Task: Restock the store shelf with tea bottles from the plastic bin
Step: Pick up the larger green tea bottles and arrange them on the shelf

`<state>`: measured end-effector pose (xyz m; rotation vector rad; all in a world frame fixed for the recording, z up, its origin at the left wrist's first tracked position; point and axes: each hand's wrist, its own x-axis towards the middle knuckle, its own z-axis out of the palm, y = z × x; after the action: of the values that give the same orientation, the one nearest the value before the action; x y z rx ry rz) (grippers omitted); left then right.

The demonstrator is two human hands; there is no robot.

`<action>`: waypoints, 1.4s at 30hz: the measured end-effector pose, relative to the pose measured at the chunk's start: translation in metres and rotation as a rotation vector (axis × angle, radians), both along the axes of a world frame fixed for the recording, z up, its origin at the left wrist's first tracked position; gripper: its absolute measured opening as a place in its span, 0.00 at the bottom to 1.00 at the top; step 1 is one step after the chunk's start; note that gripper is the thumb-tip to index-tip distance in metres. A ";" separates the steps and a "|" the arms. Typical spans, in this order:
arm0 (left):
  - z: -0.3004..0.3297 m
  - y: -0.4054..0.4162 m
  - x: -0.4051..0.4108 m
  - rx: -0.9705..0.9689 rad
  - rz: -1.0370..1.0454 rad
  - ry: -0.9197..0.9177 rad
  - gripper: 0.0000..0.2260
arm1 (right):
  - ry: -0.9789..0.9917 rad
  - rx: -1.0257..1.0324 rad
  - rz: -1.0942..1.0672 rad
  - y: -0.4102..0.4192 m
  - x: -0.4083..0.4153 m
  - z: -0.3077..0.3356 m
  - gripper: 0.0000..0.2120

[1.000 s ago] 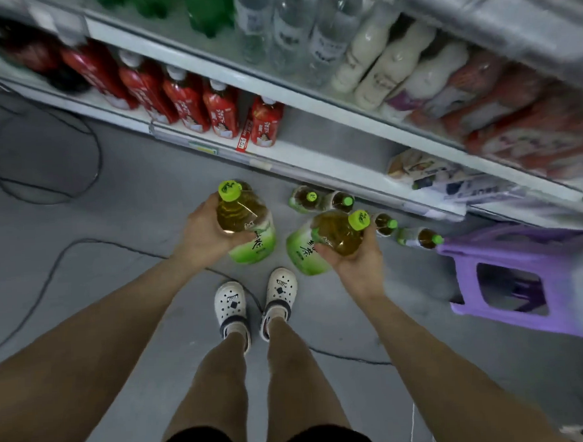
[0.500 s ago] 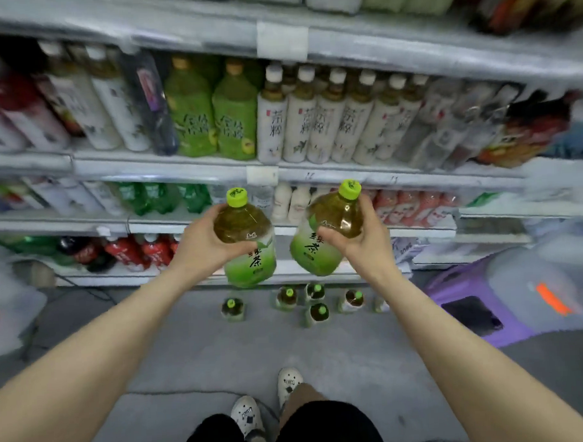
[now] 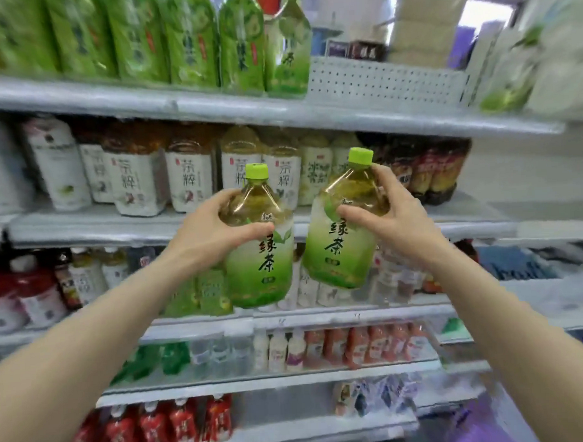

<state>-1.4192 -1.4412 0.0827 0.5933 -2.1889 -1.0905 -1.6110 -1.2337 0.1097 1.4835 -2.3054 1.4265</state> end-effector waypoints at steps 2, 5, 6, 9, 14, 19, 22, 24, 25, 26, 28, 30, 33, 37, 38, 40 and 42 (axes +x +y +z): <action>0.034 0.000 -0.015 -0.017 -0.006 0.065 0.40 | 0.051 -0.029 0.004 0.001 -0.015 0.037 0.33; 0.081 -0.004 -0.040 -0.018 -0.012 0.164 0.41 | 0.101 -0.060 0.032 0.000 -0.042 0.092 0.32; 0.096 -0.005 -0.048 -0.011 -0.010 0.190 0.41 | 0.108 -0.072 0.048 -0.001 -0.051 0.109 0.33; 0.135 -0.010 -0.070 -0.027 0.018 0.271 0.49 | 0.124 -0.144 0.086 -0.009 -0.075 0.156 0.33; 0.183 -0.022 -0.102 -0.047 0.072 0.353 0.53 | 0.105 -0.220 0.114 -0.037 -0.127 0.213 0.28; 0.211 -0.039 -0.134 -0.063 0.147 0.410 0.50 | 0.080 -0.275 0.152 -0.084 -0.175 0.244 0.30; 0.221 -0.049 -0.149 -0.043 0.138 0.438 0.53 | 0.053 -0.219 0.166 -0.116 -0.202 0.251 0.33; 0.225 -0.056 -0.157 -0.035 0.153 0.445 0.52 | 0.024 -0.177 0.186 -0.136 -0.214 0.250 0.34; 0.226 -0.059 -0.161 -0.032 0.166 0.449 0.51 | 0.017 -0.162 0.195 -0.144 -0.219 0.248 0.34; 0.226 -0.061 -0.165 -0.028 0.177 0.458 0.51 | 0.018 -0.152 0.195 -0.152 -0.225 0.244 0.34; 0.227 -0.066 -0.171 -0.028 0.187 0.467 0.50 | 0.017 -0.140 0.179 -0.165 -0.238 0.236 0.37; 0.228 -0.069 -0.176 -0.023 0.179 0.464 0.52 | 0.009 -0.135 0.159 -0.171 -0.249 0.232 0.39; 0.230 -0.072 -0.180 -0.013 0.168 0.475 0.54 | 0.107 -0.117 0.128 -0.170 -0.253 0.228 0.38; 0.233 -0.073 -0.184 0.012 0.152 0.493 0.55 | 0.327 -0.096 0.011 -0.168 -0.249 0.205 0.50; 0.234 -0.074 -0.185 0.019 0.150 0.493 0.55 | 0.346 -0.103 -0.006 -0.169 -0.249 0.199 0.53; 0.236 -0.076 -0.187 0.030 0.149 0.492 0.54 | 0.364 -0.122 -0.037 -0.174 -0.252 0.193 0.54; 0.237 -0.076 -0.188 0.034 0.144 0.488 0.53 | 0.363 -0.113 -0.065 -0.181 -0.255 0.193 0.53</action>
<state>-1.6076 -1.5176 0.3202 0.4345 -1.6850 -1.0659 -1.8659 -1.4147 0.3023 1.4770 -2.0028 1.1380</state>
